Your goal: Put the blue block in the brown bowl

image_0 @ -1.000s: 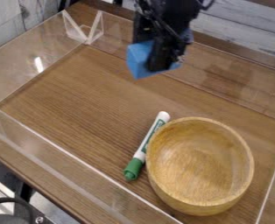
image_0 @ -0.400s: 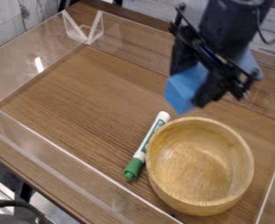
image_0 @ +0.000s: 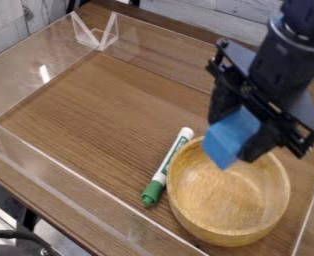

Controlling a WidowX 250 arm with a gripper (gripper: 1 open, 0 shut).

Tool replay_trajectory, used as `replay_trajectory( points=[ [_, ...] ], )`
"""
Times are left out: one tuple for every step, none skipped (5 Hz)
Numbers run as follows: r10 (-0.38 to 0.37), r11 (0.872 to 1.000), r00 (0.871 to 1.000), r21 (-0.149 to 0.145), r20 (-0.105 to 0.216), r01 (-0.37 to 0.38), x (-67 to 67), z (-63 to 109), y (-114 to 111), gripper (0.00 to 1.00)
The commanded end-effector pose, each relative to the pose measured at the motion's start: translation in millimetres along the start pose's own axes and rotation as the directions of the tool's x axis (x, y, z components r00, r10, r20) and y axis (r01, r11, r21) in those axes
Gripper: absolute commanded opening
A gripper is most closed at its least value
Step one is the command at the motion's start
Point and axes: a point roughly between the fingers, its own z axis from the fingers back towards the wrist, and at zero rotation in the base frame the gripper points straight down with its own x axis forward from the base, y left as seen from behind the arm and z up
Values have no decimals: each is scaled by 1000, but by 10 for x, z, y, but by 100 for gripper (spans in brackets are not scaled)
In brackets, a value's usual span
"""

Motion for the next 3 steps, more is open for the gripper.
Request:
replay_trajectory(
  points=[
    [24,999,998,-25,58,-23,-27,129,-27,0],
    [31,999,998,-34,61,-29,-22,111,-49,0],
    [40,998,997,-42,63,-37,-12,94,-61,0]
  ],
)
